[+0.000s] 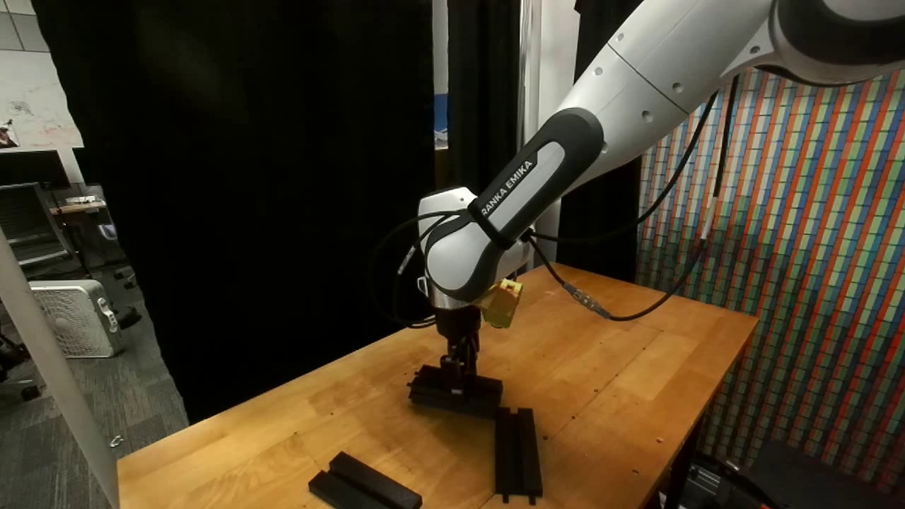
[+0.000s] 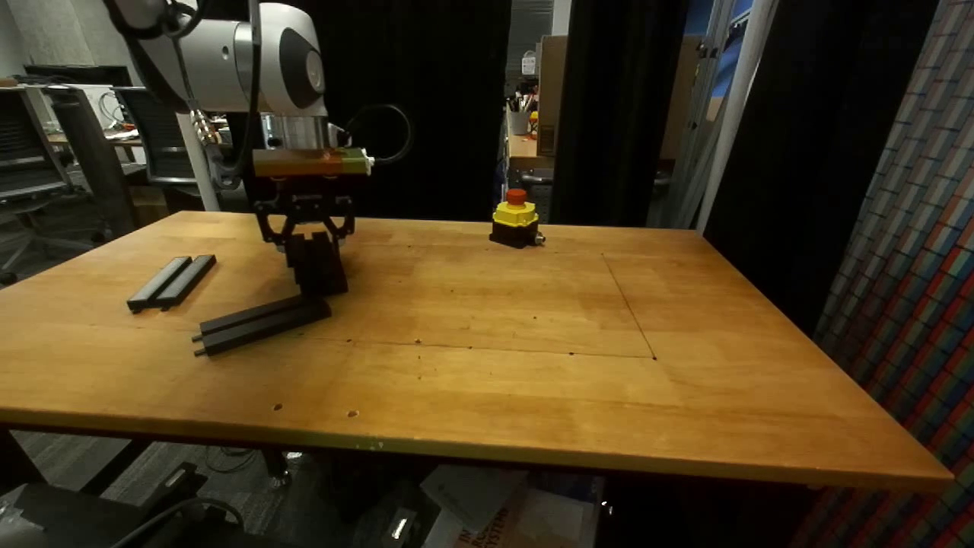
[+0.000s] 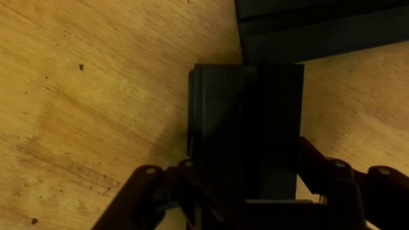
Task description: Arrange the black objects together
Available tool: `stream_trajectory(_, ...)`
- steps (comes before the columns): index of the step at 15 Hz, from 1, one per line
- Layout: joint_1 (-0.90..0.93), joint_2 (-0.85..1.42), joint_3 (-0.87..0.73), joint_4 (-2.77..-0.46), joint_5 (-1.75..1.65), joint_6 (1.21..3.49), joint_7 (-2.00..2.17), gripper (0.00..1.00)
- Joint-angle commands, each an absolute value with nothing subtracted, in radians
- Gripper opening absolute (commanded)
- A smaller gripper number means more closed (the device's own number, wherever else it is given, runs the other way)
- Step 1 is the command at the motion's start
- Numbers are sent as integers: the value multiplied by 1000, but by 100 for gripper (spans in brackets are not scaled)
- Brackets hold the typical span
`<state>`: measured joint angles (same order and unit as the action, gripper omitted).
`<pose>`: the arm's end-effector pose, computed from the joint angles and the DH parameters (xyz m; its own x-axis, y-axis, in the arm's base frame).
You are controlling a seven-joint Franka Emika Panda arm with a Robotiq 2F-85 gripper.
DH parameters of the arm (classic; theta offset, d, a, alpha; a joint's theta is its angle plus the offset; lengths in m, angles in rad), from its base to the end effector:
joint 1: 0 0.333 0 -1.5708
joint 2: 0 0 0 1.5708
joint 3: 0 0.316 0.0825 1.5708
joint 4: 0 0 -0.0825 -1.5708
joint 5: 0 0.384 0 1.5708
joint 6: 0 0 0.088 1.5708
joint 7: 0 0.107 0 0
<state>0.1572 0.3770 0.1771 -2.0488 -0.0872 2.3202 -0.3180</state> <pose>0.5528 0.1886 0.2484 0.7568 0.6473 -0.0906 0.6470 -0.7616 -0.0374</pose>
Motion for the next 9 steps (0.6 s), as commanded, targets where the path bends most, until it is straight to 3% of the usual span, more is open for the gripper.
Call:
stream_trajectory(1, 158, 381, 173, -2036, -122, 2339, -307, 45)
stream_trajectory(8, 159, 386, 171, -2033, -136, 2336, -302, 45)
stream_trajectory(9, 161, 386, 169, -2031, -137, 2329, -295, 87)
